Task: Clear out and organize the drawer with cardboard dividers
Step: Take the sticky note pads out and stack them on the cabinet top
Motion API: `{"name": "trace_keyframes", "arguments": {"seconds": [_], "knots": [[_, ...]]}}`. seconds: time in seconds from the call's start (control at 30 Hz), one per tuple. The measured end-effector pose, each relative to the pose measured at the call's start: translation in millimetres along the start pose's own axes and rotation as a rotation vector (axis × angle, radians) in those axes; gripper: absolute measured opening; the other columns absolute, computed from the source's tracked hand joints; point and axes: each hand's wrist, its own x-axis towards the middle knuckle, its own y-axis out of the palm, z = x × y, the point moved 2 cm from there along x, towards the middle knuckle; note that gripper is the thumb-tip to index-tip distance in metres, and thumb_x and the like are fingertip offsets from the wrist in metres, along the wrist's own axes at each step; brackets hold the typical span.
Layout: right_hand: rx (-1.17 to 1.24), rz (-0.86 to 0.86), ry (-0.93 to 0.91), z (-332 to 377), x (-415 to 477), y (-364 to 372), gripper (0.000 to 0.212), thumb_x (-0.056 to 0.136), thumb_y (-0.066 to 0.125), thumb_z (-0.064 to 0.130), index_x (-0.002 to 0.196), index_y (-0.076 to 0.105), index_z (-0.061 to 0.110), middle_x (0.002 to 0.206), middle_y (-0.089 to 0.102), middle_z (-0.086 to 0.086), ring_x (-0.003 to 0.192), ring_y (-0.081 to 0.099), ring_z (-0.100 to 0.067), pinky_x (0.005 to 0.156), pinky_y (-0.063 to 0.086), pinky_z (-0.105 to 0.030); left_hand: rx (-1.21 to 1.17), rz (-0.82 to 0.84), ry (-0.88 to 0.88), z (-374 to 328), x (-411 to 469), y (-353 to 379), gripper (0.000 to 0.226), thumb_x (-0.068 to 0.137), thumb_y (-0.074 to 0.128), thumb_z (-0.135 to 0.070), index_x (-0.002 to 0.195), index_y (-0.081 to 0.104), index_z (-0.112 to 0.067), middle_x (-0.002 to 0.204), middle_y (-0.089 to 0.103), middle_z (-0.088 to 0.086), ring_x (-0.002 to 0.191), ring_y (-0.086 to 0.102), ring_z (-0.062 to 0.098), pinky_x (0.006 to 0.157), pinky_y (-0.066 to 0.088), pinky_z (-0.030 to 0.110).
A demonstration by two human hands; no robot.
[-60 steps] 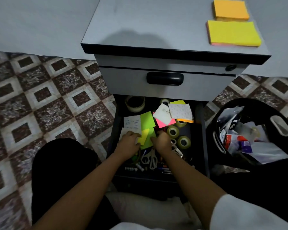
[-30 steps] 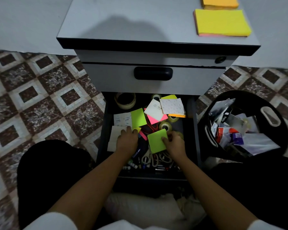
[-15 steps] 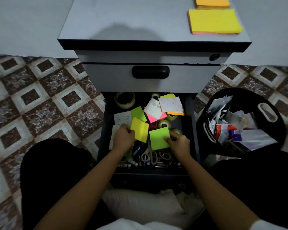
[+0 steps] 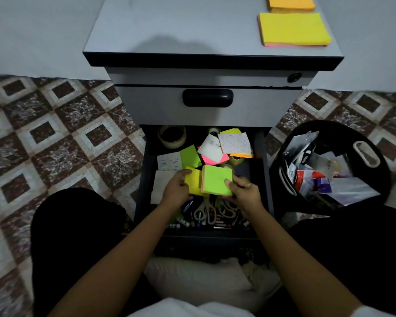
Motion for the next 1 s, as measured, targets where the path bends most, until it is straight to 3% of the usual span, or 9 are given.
{"name": "trace_keyframes", "arguments": {"seconds": [0.1, 0.2, 0.33, 0.43, 0.53, 0.73, 0.83, 0.93, 1.0], "knots": [[0.025, 0.026, 0.025, -2.5, -3.5, 9.6, 0.041, 0.09, 0.056, 0.002, 0.131, 0.049, -0.002, 0.118, 0.059, -0.019, 0.099, 0.059, -0.031, 0.059, 0.057, -0.021, -0.188, 0.033, -0.066, -4.5, -3.5, 11.3, 0.024, 0.099, 0.038, -0.009, 0.119, 0.052, -0.009, 0.116, 0.054, 0.013, 0.101, 0.057, 0.031, 0.082, 0.051, 0.039], [-0.051, -0.014, -0.049, -6.2, -2.5, 12.5, 0.041, 0.088, 0.06, 0.002, 0.129, 0.052, -0.003, 0.12, 0.06, -0.022, 0.104, 0.061, -0.035, 0.071, 0.059, -0.033, -0.277, 0.016, -0.082, -2.1, -1.7, 11.8, 0.015, 0.099, 0.044, -0.016, 0.108, 0.054, -0.01, 0.113, 0.057, 0.013, 0.103, 0.059, 0.032, 0.074, 0.053, 0.035], [-0.139, -0.065, -0.169, -3.2, -6.2, 15.0, 0.037, 0.087, 0.062, 0.002, 0.123, 0.058, -0.001, 0.107, 0.065, -0.022, 0.09, 0.063, -0.025, 0.071, 0.057, -0.025, -0.411, 0.037, -0.097, 1.6, -2.1, 9.9, 0.006, 0.096, 0.048, -0.006, 0.097, 0.053, -0.009, 0.101, 0.056, 0.013, 0.081, 0.061, 0.025, 0.057, 0.056, 0.026], [-0.321, -0.156, -0.283, 4.0, -12.0, 16.7, 0.027, 0.086, 0.063, 0.005, 0.113, 0.063, -0.001, 0.09, 0.061, -0.012, 0.085, 0.058, -0.022, 0.068, 0.047, -0.024, -0.464, 0.036, -0.129, 1.8, -1.7, 11.1, 0.014, 0.096, 0.048, -0.004, 0.086, 0.052, -0.012, 0.093, 0.056, 0.011, 0.074, 0.06, 0.022, 0.056, 0.056, 0.028], [-0.443, -0.216, -0.371, 5.1, -13.1, 15.8, 0.02, 0.085, 0.065, 0.009, 0.103, 0.062, 0.0, 0.09, 0.056, -0.005, 0.084, 0.052, -0.016, 0.063, 0.033, -0.018, -0.476, 0.031, -0.147, 1.3, -2.4, 10.5, 0.014, 0.095, 0.049, -0.004, 0.084, 0.051, -0.012, 0.087, 0.058, 0.009, 0.071, 0.06, 0.021, 0.057, 0.056, 0.028], [-0.178, -0.158, -0.189, 6.4, 3.5, 3.5, 0.013, 0.089, 0.06, 0.004, 0.083, 0.051, 0.011, 0.087, 0.058, -0.013, 0.073, 0.054, -0.018, 0.057, 0.043, -0.018, -0.476, 0.022, -0.161, 5.0, -2.0, 4.0, 0.013, 0.094, 0.051, -0.005, 0.084, 0.052, -0.012, 0.086, 0.059, 0.009, 0.072, 0.061, 0.022, 0.061, 0.055, 0.032], [-0.126, -0.11, -0.112, 2.5, 4.6, 2.6, 0.006, 0.089, 0.059, 0.002, 0.092, 0.055, 0.003, 0.092, 0.058, -0.013, 0.077, 0.055, -0.019, 0.06, 0.044, -0.019, -0.564, 0.055, -0.171, -1.3, -5.1, 5.7, 0.014, 0.094, 0.051, -0.004, 0.082, 0.053, -0.011, 0.081, 0.06, 0.009, 0.066, 0.063, 0.019, 0.056, 0.057, 0.029], [-0.035, -0.08, -0.044, -4.2, 2.8, 8.2, 0.017, 0.09, 0.056, 0.0, 0.106, 0.058, -0.006, 0.09, 0.058, -0.01, 0.078, 0.056, -0.017, 0.065, 0.046, -0.022, -0.634, 0.11, -0.199, -5.6, -6.6, 9.1, 0.015, 0.093, 0.051, -0.005, 0.081, 0.056, -0.011, 0.077, 0.063, 0.006, 0.059, 0.065, 0.014, 0.056, 0.057, 0.028], [0.076, -0.031, 0.059, -8.1, 2.2, 13.6, 0.008, 0.092, 0.053, 0.0, 0.098, 0.059, -0.001, 0.089, 0.06, -0.009, 0.079, 0.057, -0.019, 0.069, 0.047, -0.03, -0.669, 0.134, -0.219, -7.2, -8.8, 10.3, 0.014, 0.093, 0.052, -0.005, 0.081, 0.056, -0.011, 0.069, 0.067, 0.004, 0.057, 0.066, 0.014, 0.055, 0.057, 0.028]]}}
